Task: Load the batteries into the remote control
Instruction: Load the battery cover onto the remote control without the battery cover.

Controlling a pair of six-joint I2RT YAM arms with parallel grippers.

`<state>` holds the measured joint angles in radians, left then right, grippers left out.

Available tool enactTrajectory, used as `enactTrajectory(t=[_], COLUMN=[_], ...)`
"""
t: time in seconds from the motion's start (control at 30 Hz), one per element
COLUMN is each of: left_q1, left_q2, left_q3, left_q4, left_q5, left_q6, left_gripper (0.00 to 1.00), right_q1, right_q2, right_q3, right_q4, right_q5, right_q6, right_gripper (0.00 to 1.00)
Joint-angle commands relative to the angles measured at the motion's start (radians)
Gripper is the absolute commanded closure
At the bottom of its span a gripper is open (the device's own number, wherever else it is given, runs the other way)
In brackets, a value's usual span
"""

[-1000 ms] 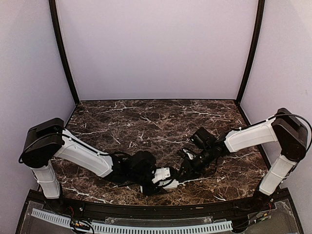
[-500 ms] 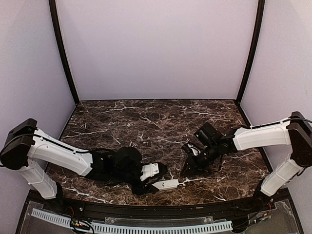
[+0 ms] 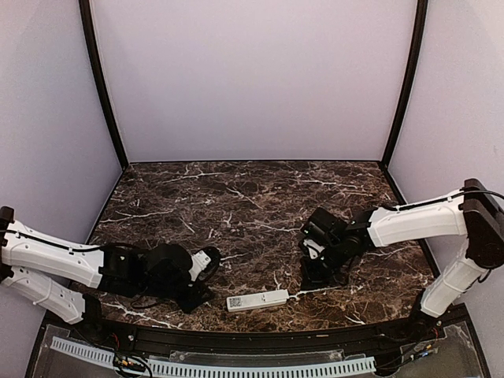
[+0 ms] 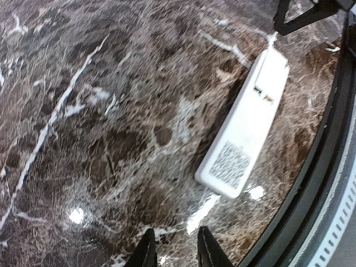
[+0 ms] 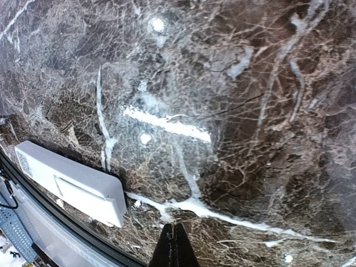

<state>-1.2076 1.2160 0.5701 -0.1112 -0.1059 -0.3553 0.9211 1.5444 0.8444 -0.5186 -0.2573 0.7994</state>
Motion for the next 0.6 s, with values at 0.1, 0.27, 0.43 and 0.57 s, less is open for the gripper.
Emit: enactTrajectory(t=[0.1, 0.27, 0.43, 0.57], left_q1=[-0.009, -0.018, -0.024, -0.027], left_q2=[0.091, 0.176, 0.215, 0.245], left_q3=[-0.024, 0.002, 0.013, 0.019], left_q4=[-0.106, -0.09, -0.065, -0.04], left_q5=[-0.071, -0.046, -0.019, 0.021], left_q6=[-0.181, -0.162, -0.138, -0.117], left_gripper=[0.78, 0.8, 0.82, 0.83], right_q1=[0.08, 0.109, 0.156, 0.172], right_q2=[0.094, 0.126, 0.192, 0.213], right_q3=[0.064, 0.079, 0.135, 0.142], right_q4=[-0.014, -0.007, -0.05, -0.054], right_q5=[0.108, 0.136, 0.157, 0.165], right_q6=[0.078, 0.105, 0.111, 0.123], right_gripper=[1.0, 1.0, 1.0, 1.0])
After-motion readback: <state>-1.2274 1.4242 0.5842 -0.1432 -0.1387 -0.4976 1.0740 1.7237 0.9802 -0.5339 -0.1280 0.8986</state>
